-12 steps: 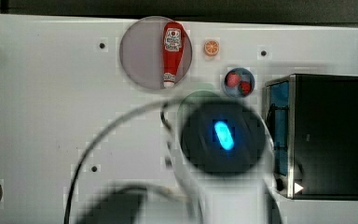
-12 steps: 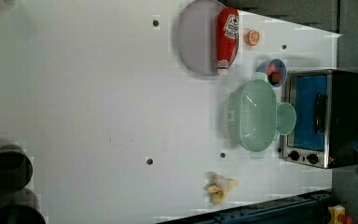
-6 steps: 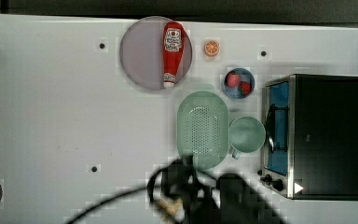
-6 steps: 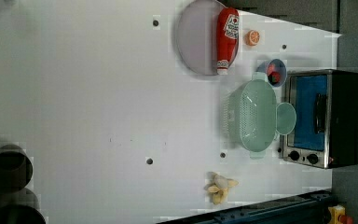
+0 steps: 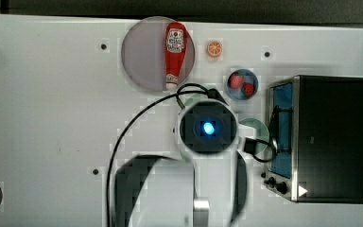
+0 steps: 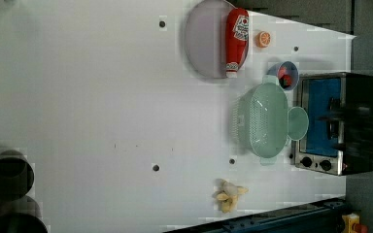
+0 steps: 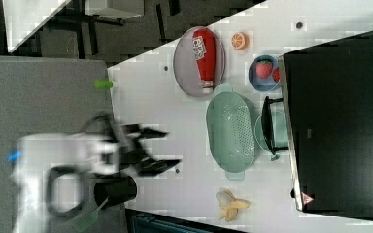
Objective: Drag strainer right to left.
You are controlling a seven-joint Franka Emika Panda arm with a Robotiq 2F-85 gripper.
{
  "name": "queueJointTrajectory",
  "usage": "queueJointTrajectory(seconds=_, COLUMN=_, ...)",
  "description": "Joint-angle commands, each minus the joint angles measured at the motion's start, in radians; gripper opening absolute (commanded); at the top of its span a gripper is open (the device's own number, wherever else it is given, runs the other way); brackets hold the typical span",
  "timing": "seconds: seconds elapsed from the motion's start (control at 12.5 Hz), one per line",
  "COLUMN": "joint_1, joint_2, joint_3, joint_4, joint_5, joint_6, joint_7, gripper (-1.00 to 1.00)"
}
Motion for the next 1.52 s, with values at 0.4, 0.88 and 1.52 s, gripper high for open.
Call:
queueJointTrajectory(seconds=0.4, joint_1=0.002, joint_2=0.256, joint_3=0.016, joint_4=-0.112, joint_5=0.008, joint_6=0.434, joint_7=0.452, gripper=1.00)
queueJointTrajectory(seconds=0.88, joint_1=0.014, joint_2=0.453, joint_3=0.035, joint_4=-0.147, joint_5=0.008, joint_6=0.634, joint_7=0.540, gripper=1.00)
queueJointTrajectory(seconds=1.52, joint_1=0.074, joint_2=0.498, joint_3=0.084, joint_4=-0.165, joint_5=0.017, joint_6=0.674, joint_7=0.652, gripper=1.00)
